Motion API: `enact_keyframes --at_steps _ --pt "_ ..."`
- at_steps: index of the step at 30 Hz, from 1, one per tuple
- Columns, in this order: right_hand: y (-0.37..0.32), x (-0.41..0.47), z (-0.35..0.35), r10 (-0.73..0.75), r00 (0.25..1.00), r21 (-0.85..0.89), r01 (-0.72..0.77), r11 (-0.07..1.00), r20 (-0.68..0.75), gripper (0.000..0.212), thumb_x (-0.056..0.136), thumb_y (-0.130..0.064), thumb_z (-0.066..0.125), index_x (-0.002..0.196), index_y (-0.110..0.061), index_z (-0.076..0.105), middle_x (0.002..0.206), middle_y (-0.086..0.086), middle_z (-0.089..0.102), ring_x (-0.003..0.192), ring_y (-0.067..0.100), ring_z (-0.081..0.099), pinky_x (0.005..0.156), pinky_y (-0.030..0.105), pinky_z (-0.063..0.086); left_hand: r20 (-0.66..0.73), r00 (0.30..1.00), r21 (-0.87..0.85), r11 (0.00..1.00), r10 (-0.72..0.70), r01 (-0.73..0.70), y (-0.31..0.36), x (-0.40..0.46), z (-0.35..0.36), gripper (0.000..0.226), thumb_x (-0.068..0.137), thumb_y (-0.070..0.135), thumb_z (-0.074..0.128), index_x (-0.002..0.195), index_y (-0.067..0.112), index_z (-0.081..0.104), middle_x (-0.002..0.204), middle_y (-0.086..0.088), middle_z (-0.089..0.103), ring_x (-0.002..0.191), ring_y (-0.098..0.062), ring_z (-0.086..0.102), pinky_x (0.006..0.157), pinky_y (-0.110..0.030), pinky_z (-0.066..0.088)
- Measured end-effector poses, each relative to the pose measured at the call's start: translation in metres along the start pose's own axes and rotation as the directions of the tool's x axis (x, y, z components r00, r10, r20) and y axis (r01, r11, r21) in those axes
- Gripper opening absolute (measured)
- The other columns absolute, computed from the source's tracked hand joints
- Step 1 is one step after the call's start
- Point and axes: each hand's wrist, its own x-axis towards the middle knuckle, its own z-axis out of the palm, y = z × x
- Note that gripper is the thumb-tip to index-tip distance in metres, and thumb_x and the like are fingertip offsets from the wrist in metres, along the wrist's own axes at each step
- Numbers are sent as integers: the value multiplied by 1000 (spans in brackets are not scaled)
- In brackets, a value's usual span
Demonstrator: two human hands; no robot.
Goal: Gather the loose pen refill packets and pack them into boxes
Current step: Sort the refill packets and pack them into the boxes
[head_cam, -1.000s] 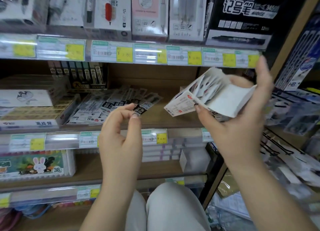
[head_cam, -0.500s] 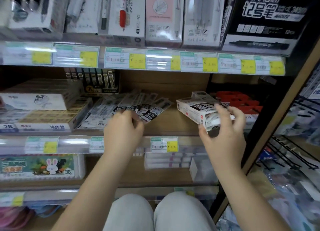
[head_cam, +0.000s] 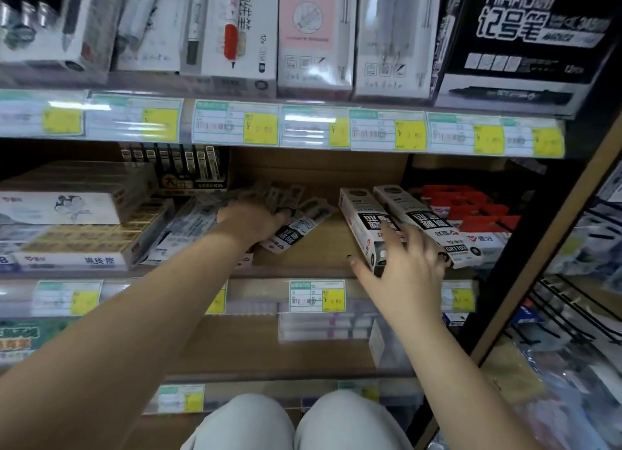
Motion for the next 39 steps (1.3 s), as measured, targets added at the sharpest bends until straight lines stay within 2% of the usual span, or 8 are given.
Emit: enact_keyframes --at_steps 2,5,8,12,17,21,32,39 --pt "-2 1 -3 -1 1000 8 1 1000 -29 78 74 -68 46 131 -15 50 131 17 52 123 40 43 94 55 38 -8 1000 51 999 -2 3 3 -1 -1 78 85 68 38 142 15 36 142 -12 43 127 -31 44 97 -38 39" --pt "-6 2 -10 4 996 91 4 996 -86 82 75 -69 33 134 -14 46 133 18 50 124 40 43 98 58 35 -33 999 93 996 13 -9 5 -2 -5 54 90 43 51 133 12 43 131 -13 51 120 -31 50 89 -36 43" --pt "-9 3 -18 -36 990 189 61 980 -137 77 78 -64 34 135 -13 44 136 15 47 125 37 41 101 58 33 -21 1000 97 995 -19 21 8 -2 -10 51 85 25 58 132 13 43 125 -11 54 115 -30 53 83 -36 46" --pt "-12 5 -26 -83 980 276 132 952 -182 71 81 -59 36 135 -13 45 137 10 46 126 32 40 102 50 32 -36 999 55 998 4 -2 10 1 -12 65 79 20 61 138 24 35 121 -10 56 112 -32 55 79 -36 47" --pt "-14 6 -31 -101 974 338 167 926 -204 65 84 -54 37 133 -12 47 132 9 49 123 30 44 101 50 35 -34 999 73 997 21 -19 16 3 -16 63 83 11 58 140 26 36 121 -11 57 112 -33 55 80 -37 48" --pt "-11 4 -34 -106 974 372 176 912 -201 62 85 -51 38 131 -11 48 129 8 51 121 28 45 101 50 36 -65 998 87 996 -9 15 20 2 -18 41 90 -1 48 129 9 50 124 -15 56 115 -33 55 83 -37 47" --pt "-10 -1 -42 -110 974 422 187 887 -200 56 86 -45 38 128 -10 51 123 7 55 117 26 48 99 50 38 -212 977 2 1000 11 -11 5 -9 -25 23 87 -4 53 108 -1 61 111 -20 62 103 -37 59 68 -37 46" --pt "-14 -9 -49 -103 981 499 173 849 -164 56 86 -43 38 131 -10 47 128 5 51 122 21 45 103 43 38 -441 878 28 981 185 -193 -11 -51 -26 14 88 3 53 96 4 64 82 -19 64 77 -37 61 57 -37 41"
